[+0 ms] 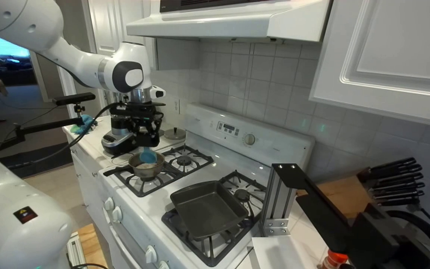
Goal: Pick up the blue spoon and scoop some of the contents in the pot and pour them in the bowl
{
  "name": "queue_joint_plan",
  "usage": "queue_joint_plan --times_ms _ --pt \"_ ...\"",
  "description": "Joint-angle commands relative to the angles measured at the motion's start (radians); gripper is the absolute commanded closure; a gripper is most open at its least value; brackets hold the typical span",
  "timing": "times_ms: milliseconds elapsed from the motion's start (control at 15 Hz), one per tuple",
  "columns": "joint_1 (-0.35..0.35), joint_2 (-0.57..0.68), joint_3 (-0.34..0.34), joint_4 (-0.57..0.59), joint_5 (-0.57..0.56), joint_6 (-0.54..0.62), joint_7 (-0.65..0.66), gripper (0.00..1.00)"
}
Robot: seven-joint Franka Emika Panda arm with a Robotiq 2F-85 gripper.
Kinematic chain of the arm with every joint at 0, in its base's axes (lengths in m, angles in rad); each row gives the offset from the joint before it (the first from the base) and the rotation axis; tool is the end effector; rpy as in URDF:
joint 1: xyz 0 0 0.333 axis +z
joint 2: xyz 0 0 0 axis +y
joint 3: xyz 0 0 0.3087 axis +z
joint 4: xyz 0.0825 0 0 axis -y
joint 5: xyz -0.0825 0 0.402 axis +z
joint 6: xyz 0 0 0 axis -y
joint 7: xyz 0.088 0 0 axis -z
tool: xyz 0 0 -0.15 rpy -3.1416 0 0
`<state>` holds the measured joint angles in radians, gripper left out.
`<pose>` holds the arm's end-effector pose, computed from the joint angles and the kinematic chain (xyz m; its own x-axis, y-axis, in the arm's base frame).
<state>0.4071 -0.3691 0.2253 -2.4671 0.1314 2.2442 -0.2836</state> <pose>0.3714 0.2786 0.3798 0.6661 0.7322 0.1423 0.7389 -0.6737 0.0077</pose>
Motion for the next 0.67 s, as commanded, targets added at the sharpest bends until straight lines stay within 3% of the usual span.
queue_joint_plan --times_ms 0,600 --pt "0.01 0.113 0.027 0.088 0.028 0.079 0.003 0.78" --pt "0.019 0.193 0.031 0.104 0.226 0.26 -0.036 0.78"
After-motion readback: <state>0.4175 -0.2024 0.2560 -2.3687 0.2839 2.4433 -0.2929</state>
